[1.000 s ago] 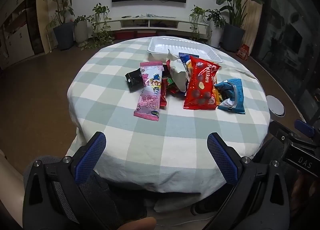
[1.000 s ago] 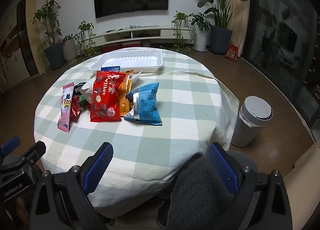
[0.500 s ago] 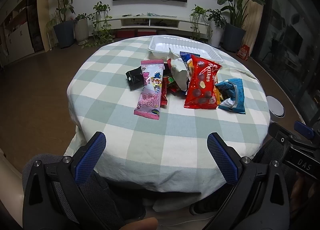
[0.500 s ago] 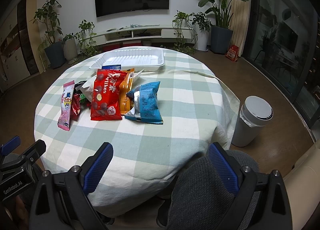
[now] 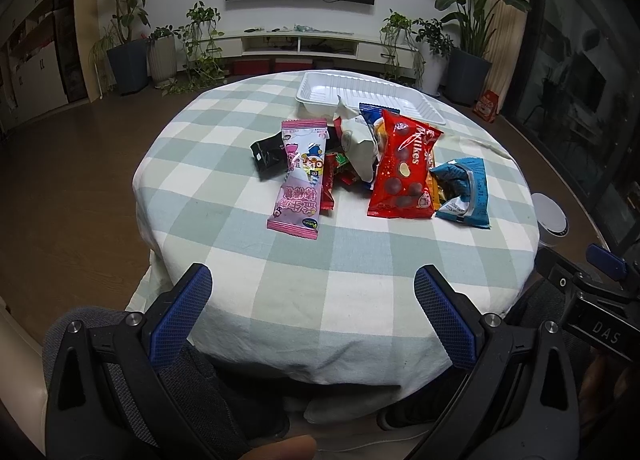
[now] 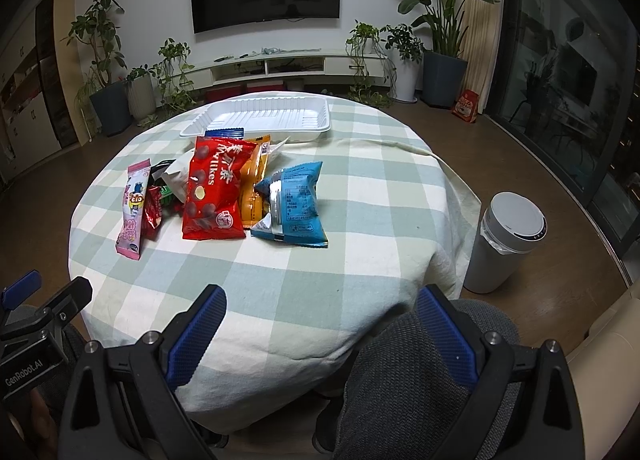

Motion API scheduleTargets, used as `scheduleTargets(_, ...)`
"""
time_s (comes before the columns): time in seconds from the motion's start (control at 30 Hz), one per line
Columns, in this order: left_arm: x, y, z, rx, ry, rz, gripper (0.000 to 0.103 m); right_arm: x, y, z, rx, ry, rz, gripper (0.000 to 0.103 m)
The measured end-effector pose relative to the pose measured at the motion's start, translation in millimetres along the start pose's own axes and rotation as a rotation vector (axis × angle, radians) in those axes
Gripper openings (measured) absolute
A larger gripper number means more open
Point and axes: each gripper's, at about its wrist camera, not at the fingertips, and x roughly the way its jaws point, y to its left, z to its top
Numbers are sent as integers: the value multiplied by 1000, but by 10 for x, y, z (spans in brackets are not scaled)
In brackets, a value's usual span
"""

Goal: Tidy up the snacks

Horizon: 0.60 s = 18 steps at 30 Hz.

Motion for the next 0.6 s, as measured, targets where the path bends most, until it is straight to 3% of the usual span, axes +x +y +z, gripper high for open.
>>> scheduleTargets(0.6, 17, 14, 0, -4, 2, -2, 103, -3, 9, -2, 0, 3, 0, 99)
